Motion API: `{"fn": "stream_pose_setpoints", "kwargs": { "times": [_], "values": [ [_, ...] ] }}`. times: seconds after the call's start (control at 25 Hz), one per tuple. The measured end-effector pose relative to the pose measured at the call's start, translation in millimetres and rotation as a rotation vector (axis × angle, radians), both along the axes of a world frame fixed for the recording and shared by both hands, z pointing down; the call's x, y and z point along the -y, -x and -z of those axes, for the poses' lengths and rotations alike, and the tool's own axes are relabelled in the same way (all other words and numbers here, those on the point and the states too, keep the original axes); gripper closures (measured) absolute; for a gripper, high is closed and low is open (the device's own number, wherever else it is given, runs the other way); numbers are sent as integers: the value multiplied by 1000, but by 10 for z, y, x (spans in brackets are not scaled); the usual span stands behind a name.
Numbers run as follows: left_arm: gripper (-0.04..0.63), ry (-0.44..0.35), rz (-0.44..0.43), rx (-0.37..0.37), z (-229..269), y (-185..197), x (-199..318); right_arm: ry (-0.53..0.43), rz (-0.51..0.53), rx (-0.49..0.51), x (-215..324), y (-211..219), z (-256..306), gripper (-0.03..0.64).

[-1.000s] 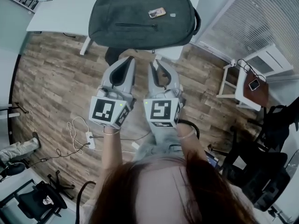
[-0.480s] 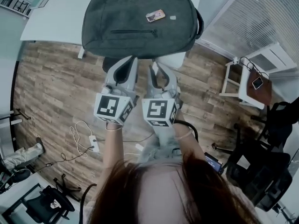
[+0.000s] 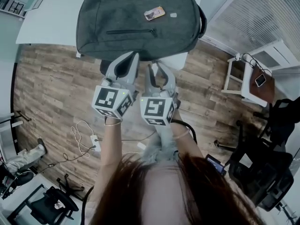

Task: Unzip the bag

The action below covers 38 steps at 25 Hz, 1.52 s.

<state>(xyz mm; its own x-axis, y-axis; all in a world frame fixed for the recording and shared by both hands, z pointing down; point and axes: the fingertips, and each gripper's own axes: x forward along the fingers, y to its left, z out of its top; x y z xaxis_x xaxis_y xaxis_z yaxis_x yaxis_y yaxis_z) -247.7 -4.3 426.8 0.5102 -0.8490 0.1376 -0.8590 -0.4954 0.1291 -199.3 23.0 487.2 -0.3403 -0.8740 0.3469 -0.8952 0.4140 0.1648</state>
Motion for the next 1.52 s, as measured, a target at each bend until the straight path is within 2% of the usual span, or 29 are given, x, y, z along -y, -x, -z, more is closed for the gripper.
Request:
{"fn": "stream_pose_setpoints", "kwargs": {
  "times": [0.4, 0.6, 0.84, 1.08, 1.28, 1.52],
  "values": [
    [591, 31, -37, 37, -156, -43, 80, -29, -65, 36, 77, 25, -42, 517],
    [591, 49, -41, 5, -191, -24, 61, -66, -117, 48, 123, 35, -28, 520],
    [591, 54, -38, 20, -217, -24, 75, -102, -122, 86, 143, -15, 6, 609],
    [592, 93, -2, 58, -281, -5, 121, -93, -95, 57, 129, -65, 7, 611],
    [591, 156, 2, 47, -311, -19, 123, -53, -88, 23, 93, -104, -26, 611],
    [592, 182, 30, 69, -347, -25, 124, -24, -69, -13, 90, -133, -36, 611]
  ]
}}
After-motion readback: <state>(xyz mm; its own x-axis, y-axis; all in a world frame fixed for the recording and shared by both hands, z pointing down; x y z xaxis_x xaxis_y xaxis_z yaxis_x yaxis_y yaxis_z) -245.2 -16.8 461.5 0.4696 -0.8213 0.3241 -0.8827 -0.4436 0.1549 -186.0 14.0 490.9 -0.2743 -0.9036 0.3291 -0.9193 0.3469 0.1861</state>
